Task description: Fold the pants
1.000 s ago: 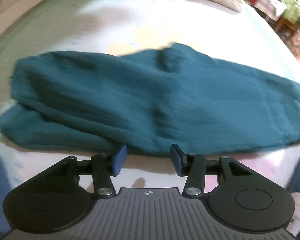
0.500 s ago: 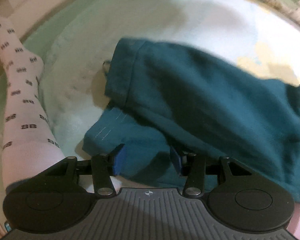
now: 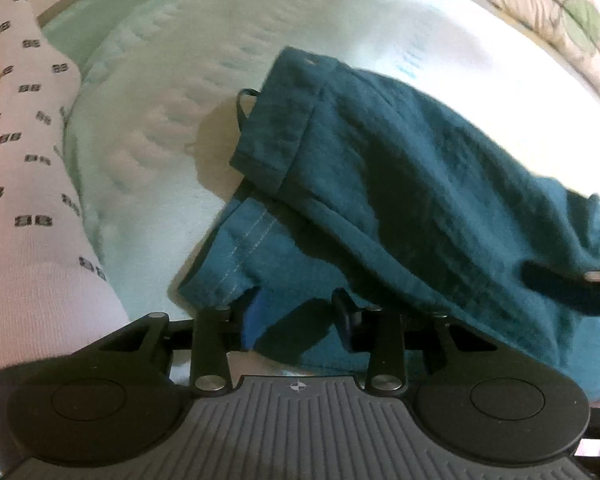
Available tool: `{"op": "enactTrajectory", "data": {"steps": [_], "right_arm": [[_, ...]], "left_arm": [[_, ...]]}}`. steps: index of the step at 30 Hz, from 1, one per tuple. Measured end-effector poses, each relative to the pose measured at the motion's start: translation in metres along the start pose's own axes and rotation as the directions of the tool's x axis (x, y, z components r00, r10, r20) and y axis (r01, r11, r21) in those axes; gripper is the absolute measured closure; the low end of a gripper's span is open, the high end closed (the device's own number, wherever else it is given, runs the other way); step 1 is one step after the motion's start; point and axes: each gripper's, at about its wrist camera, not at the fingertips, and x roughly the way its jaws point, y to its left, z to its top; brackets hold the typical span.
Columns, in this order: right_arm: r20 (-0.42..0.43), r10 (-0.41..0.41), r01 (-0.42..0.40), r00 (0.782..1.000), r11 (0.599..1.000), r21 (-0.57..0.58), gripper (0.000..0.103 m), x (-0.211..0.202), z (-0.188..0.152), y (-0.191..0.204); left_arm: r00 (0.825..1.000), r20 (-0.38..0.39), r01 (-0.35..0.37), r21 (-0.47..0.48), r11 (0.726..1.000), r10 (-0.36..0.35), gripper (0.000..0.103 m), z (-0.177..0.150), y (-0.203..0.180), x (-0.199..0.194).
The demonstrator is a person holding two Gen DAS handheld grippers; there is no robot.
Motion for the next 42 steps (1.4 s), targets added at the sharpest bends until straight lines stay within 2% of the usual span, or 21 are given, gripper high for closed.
{"op": "enactTrajectory", "data": {"steps": [6,9,11,14,16,19,21,23,25,26,29,32,33,38,40,42], "right_arm": [[-0.042,-0.033,0.029,0.999,0.997,-0.077,0.050,0.038,0.002,0.017],[-0.056,-0.068,0.061,0.996,0.991,-0.116,0.056,0.045,-0.001,0.015],[-0.063,-0.065,0.058,0.996,0.993,-0.099,0.095,0.048,0.000,0.010],[-0.014,-0.042,0.042,0.999,0.999,-0.003,0.095,0.032,0.004,-0.006],[0.037,0.003,-0.005,0.999,0.999,0.054,0.095,0.005,0.006,-0.014],[0.102,0.158,-0.168,0.982,0.981,0.096,0.095,-0.028,0.005,-0.011],[0.055,0.224,-0.228,0.973,0.972,0.064,0.095,-0.024,0.000,0.006],[-0.018,0.254,-0.253,0.967,0.966,0.045,0.095,-0.007,-0.010,0.019],[-0.071,0.233,-0.231,0.970,0.972,0.036,0.093,0.009,-0.021,0.028],[-0.068,0.222,-0.219,0.973,0.975,0.043,0.086,0.010,-0.022,0.029],[-0.002,0.215,-0.213,0.977,0.970,0.113,0.079,-0.007,-0.015,0.012],[0.078,0.196,-0.206,0.978,0.966,0.157,0.059,-0.047,-0.019,-0.013],[0.087,0.177,-0.189,0.980,0.967,0.172,0.059,-0.056,-0.021,-0.026],[0.064,-0.003,-0.016,0.998,0.957,0.289,0.059,-0.085,-0.030,-0.103],[0.042,-0.107,0.090,0.993,0.950,0.300,0.058,-0.081,-0.030,-0.134],[0.016,-0.168,0.155,0.986,0.939,0.306,0.058,-0.068,-0.028,-0.159]], "left_arm": [[1.000,0.010,0.028,-0.051,0.998,-0.028,0.066,0.001,0.004,0.003],[1.000,0.014,0.029,-0.052,0.998,-0.028,0.066,0.001,0.005,0.005],[0.999,0.021,0.041,-0.071,0.997,-0.039,0.066,-0.001,0.007,0.001],[0.997,0.055,0.050,-0.101,0.994,-0.045,0.066,-0.003,0.011,-0.016],[0.994,0.109,0.016,-0.102,0.995,-0.005,0.066,-0.003,0.013,-0.038],[0.976,0.209,-0.046,-0.101,0.994,0.067,0.065,0.001,0.016,-0.075],[0.962,0.258,-0.068,-0.111,0.991,0.095,0.065,0.005,0.017,-0.093],[0.951,0.287,-0.086,-0.097,0.992,0.111,0.064,0.010,0.009,-0.101],[0.956,0.281,-0.074,-0.056,0.996,0.087,0.064,0.016,-0.004,-0.098],[0.961,0.270,-0.057,-0.038,0.998,0.065,0.064,0.018,-0.011,-0.094],[0.970,0.241,-0.020,0.013,1.000,0.017,0.064,0.022,-0.029,-0.075],[0.973,0.229,0.018,0.065,0.998,-0.033,0.064,0.025,-0.051,-0.057],[0.975,0.219,0.032,0.081,0.996,-0.049,0.064,0.027,-0.058,-0.050],[0.981,0.161,0.086,0.146,0.986,-0.109,0.064,0.026,-0.093,-0.015],[0.985,0.135,0.086,0.162,0.983,-0.108,0.064,0.022,-0.100,0.002],[0.990,0.106,0.068,0.184,0.981,-0.088,0.064,0.014,-0.106,0.017]]}}
